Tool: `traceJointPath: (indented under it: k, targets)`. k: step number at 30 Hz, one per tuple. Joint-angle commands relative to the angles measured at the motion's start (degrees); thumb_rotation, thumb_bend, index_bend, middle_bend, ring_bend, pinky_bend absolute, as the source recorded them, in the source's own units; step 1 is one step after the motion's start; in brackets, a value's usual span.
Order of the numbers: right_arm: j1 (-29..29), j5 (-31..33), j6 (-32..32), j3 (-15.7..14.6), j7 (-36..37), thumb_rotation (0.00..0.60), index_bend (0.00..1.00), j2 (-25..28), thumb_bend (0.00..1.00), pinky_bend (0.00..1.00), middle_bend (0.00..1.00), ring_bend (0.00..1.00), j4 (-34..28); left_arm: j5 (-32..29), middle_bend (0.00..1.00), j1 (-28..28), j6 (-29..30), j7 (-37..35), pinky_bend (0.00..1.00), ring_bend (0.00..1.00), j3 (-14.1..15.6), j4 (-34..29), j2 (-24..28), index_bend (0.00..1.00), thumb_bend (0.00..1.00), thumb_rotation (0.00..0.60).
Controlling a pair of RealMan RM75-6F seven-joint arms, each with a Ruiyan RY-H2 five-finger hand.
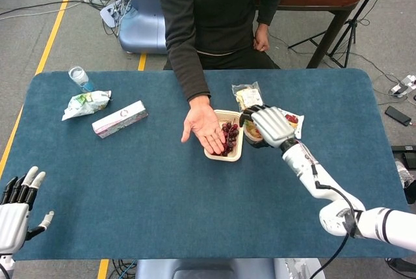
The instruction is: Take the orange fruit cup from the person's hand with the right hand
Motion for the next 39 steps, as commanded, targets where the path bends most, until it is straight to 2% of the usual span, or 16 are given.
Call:
traceJointPath:
  k: [1, 7, 11, 18, 22, 24, 26, 29, 34, 37, 39]
  targets:
    - [-1.71, -1.43, -0.07, -1.72, 0.95, 0.6, 0.48, 0.87, 0.47, 0.58, 0.33, 0.24, 0.54, 0.17, 0.0, -0.09, -0.07, 0.02, 0.0, 0.0, 0.02, 0.07, -0.14, 0.02, 0.3, 0.6]
    - [-4.43, -3.78, -1.1, -4.78, 3.61, 0.6, 0.48, -1.64, 0.47, 0.58, 0.33, 0.24, 5.3, 0.39, 0.0, -0.05, 0.16, 0.19, 0.0, 0.0, 0.01, -0.12, -0.11, 0.02, 0.3, 0.6]
    - [-5.63, -6.9, -1.73, -6.12, 6.69, 0.6, 0.48, -5.55, 0.47, 0.58, 0.33, 0.24, 10.32, 0.5, 0.0, -0.04, 0.13, 0.32, 0.0, 0.0, 0.09, -0.23, -0.12, 0.02, 0.3, 0.6]
    - [-6.51, -11.25, -2.59, -7.01, 11.96, 0.6, 0.48, -12.27, 0.47, 0.58, 0.33, 0.25, 18.35, 0.45, 0.0, 0.23, 0.48, 0.24, 0.0, 0.0, 0.12, -0.19, -0.06, 0.02, 0.3, 0.6]
    - [-6.67, -13.78, -2.58, -7.57, 13.31, 0.6, 0.48, -14.74, 0.47, 0.51, 0.33, 0.24, 21.83, 0.37, 0.0, 0.3, 0.46, 0.06, 0.0, 0.0, 0.17, -0.07, -0.02, 0.02, 0.3, 0.6]
    - [-6.8, -14.4, -2.72, -7.93, 13.0, 0.6, 0.44, -15.46, 0.47, 0.46, 0.31, 0.21, 22.87, 0.27, 0.0, 0.31, 0.38, 0.02, 0.0, 0.0, 0.17, 0.05, -0.1, 0.02, 0.3, 0.6]
    - [-6.68, -14.04, -4.05, -8.27, 12.23, 0.6, 0.34, -15.3, 0.47, 0.37, 0.28, 0.15, 22.65, 0.17, 0.0, 0.31, 0.27, 0.0, 0.0, 0.0, 0.18, 0.15, -0.17, 0.02, 0.3, 0.6]
    - [-6.61, -13.31, -5.37, -8.4, 11.28, 0.6, 0.16, -14.69, 0.47, 0.22, 0.17, 0.03, 21.69, 0.24, 0.0, 0.29, 0.28, -0.11, 0.0, 0.0, 0.17, 0.31, -0.26, 0.02, 0.3, 0.6]
    - [-6.81, -11.99, -6.54, -8.58, 9.25, 0.6, 0.02, -13.02, 0.47, 0.1, 0.06, 0.0, 19.54, 0.17, 0.0, 0.45, 0.51, -0.22, 0.0, 0.0, 0.15, 0.4, -0.23, 0.02, 0.3, 0.6]
    - [-7.26, -11.58, -5.91, -8.41, 8.12, 0.6, 0.0, -11.22, 0.47, 0.06, 0.0, 0.0, 17.34, 0.19, 0.0, 0.56, 0.71, -0.36, 0.0, 0.0, 0.13, 0.42, -0.13, 0.02, 0.3, 0.6]
    - [-7.97, -11.95, -4.23, -8.16, 7.57, 0.6, 0.0, -9.57, 0.47, 0.06, 0.0, 0.0, 15.47, 0.26, 0.0, 0.56, 0.74, -0.45, 0.0, 0.0, 0.13, 0.41, -0.08, 0.02, 0.3, 0.6]
